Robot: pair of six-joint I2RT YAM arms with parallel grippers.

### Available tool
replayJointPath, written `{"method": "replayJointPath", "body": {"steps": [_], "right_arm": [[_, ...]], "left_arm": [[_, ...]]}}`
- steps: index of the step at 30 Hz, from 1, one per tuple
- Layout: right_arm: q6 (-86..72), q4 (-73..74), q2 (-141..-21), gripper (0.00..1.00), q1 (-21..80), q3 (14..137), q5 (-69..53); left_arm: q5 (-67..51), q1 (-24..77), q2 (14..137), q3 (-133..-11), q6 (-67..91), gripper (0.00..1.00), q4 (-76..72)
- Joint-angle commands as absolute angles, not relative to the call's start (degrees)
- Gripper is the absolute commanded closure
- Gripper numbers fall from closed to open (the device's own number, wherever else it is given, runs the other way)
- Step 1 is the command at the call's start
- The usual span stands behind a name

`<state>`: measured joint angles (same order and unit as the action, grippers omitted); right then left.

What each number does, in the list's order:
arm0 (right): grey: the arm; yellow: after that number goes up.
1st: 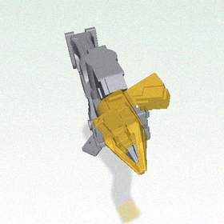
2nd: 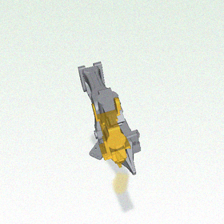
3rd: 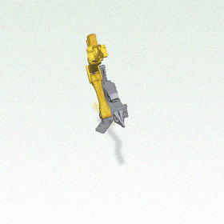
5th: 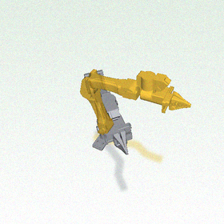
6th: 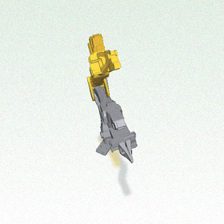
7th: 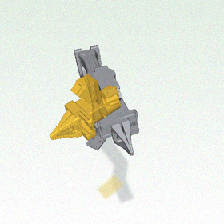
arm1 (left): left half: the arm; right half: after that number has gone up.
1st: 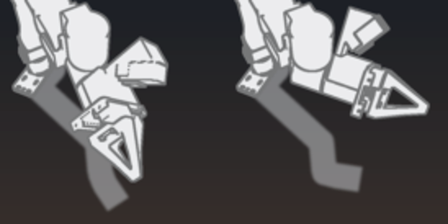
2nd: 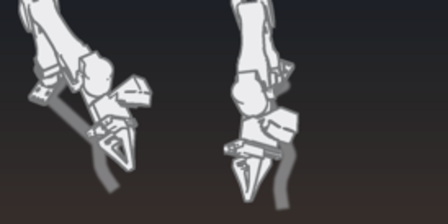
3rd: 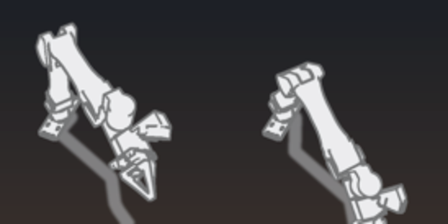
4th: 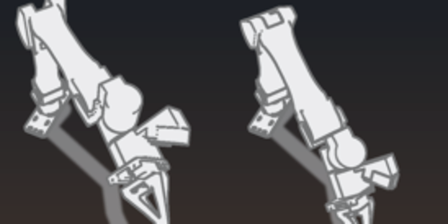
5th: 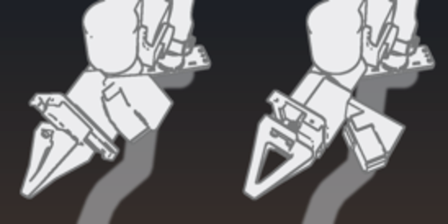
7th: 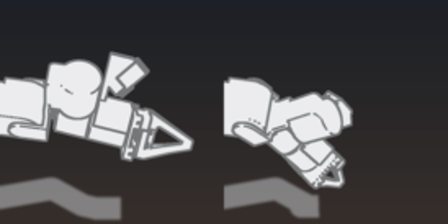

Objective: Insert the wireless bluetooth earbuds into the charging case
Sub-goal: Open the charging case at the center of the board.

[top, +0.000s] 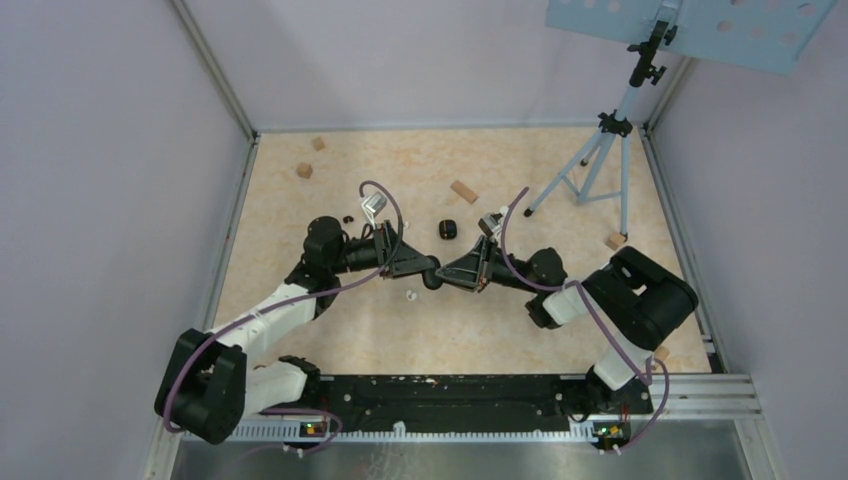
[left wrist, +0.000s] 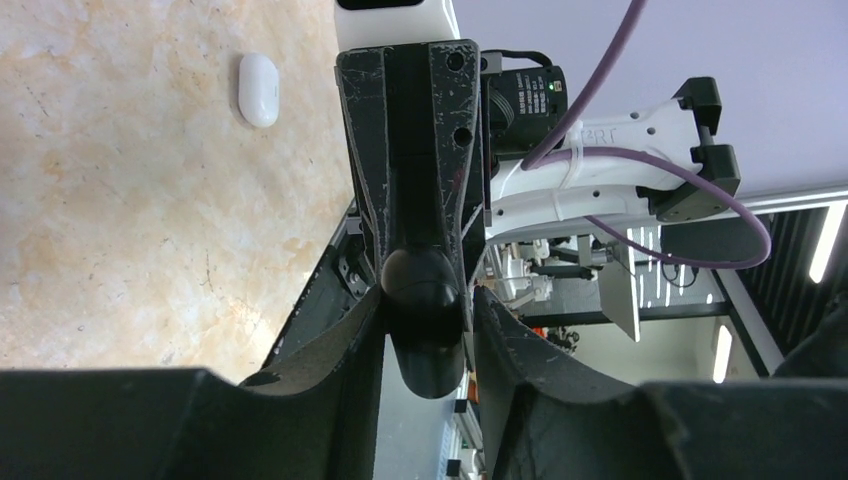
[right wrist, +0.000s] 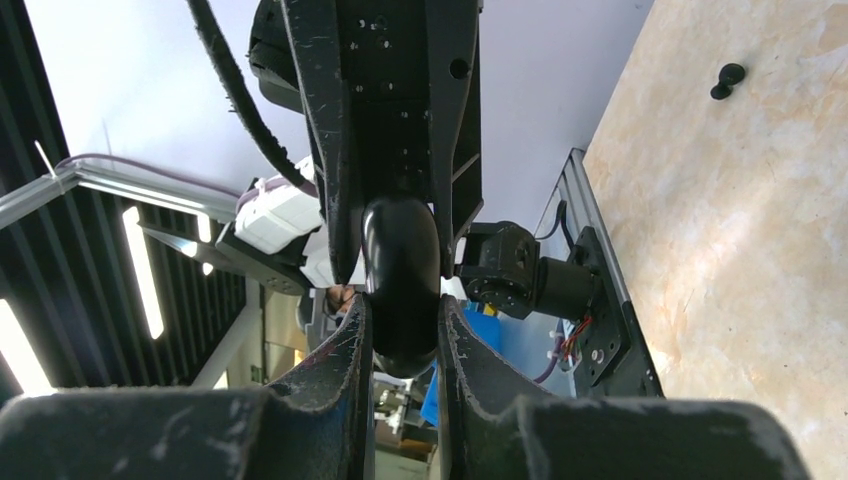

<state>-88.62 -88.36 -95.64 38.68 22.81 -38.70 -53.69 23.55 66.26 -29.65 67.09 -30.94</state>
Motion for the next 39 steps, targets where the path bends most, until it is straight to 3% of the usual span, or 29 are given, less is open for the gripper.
{"method": "replayJointPath", "body": {"steps": [1,12,18,25,28,29,33,39], "right_arm": [[-88.77,-98.53,-94.10,1.00,37.89,21.77,-38.67],[-88.81,-98.54,-93.14,1.00,37.53,21.32,-38.46],[-89.24,-98.56,-92.70,1.00,37.44,21.54,-38.58],[-89.77,-98.61,-93.29,1.00,36.80,22.17,-40.54],[-89.96,-98.56,-94.38,1.00,36.74,23.02,-41.46],[-89.99,-98.56,-94.76,0.98,36.72,23.29,-41.55],[-89.93,-98.56,-96.04,0.71,36.65,24.19,-41.77],[-88.65,-96.86,-96.66,0.55,36.47,24.76,-40.81]], "left_arm": [[-56.07,23.56,65.51,-30.59,65.04,0.54,-35.06],[-49.89,23.53,60.97,-32.94,56.95,0.63,-19.10],[-50.53,23.55,61.43,-32.78,56.16,0.74,-18.36],[-54.71,23.21,60.66,-32.49,59.21,0.98,-23.92],[-56.71,23.20,60.73,-32.30,61.86,1.00,-27.84],[-57.27,23.19,60.81,-32.22,62.73,1.00,-29.08],[-58.51,23.09,60.91,-31.72,65.91,1.00,-33.60],[-59.53,22.87,60.74,-31.97,68.00,1.00,-35.07]]}}
